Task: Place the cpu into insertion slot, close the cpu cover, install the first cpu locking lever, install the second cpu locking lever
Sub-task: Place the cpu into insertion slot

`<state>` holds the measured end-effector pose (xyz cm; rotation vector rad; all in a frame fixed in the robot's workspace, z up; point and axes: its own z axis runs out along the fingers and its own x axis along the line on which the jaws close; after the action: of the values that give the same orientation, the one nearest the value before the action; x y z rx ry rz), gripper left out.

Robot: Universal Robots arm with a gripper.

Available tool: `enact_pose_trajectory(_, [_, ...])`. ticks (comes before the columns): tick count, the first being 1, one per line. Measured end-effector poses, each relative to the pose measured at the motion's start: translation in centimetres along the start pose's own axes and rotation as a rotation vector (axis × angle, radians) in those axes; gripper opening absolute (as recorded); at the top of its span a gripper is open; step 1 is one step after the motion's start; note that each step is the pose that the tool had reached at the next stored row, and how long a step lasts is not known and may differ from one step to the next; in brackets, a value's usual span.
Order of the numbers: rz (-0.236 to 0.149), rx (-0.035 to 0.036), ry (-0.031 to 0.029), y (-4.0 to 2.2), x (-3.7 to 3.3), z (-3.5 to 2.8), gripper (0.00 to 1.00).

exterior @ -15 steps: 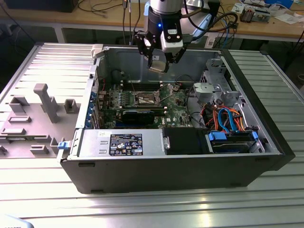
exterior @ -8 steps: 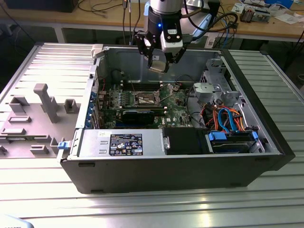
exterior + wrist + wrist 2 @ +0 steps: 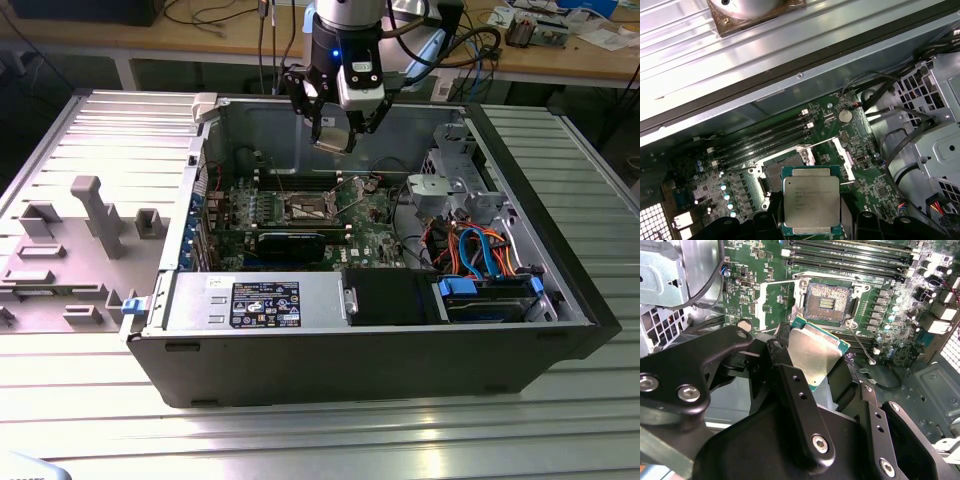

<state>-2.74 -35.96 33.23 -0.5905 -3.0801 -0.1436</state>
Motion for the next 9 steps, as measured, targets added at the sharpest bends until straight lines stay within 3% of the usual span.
enact_pose_trajectory(9, [0.013,-0.0002,-0.0011,0.00,0.00,0.00,0.55])
